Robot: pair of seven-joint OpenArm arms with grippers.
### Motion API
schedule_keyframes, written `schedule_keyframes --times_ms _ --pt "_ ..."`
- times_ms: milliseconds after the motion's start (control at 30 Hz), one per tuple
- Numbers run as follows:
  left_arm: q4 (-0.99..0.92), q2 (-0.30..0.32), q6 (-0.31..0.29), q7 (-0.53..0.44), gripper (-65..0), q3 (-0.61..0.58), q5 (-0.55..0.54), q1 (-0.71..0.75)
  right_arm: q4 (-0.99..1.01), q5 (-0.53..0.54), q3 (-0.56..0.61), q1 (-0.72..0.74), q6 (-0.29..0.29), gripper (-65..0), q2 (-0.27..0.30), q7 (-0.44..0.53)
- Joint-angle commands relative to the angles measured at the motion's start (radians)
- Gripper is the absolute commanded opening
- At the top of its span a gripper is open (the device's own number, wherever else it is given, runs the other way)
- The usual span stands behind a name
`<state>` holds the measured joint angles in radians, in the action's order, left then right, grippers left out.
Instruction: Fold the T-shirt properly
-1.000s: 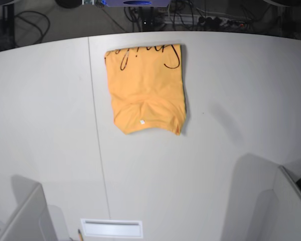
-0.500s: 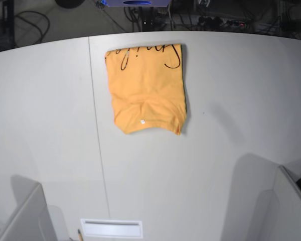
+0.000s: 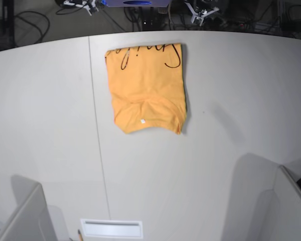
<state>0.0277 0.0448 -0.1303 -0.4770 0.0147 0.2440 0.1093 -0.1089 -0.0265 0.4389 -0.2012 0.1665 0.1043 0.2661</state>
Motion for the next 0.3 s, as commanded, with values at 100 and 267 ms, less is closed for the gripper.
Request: schedule_keyframes --times_ms 100,267 --pt "-0.012 -0.007 -0.009 -0.006 -65.0 0.001 0.002 0.008 -0.002 0.001 0.001 0.013 0.000 -65.0 -0.008 0.019" --pt "-0.012 -0.007 -0.009 -0.006 -65.0 0.000 0.002 0.017 -0.002 0.001 0.001 0.018 0.000 -65.0 -0.024 0.019"
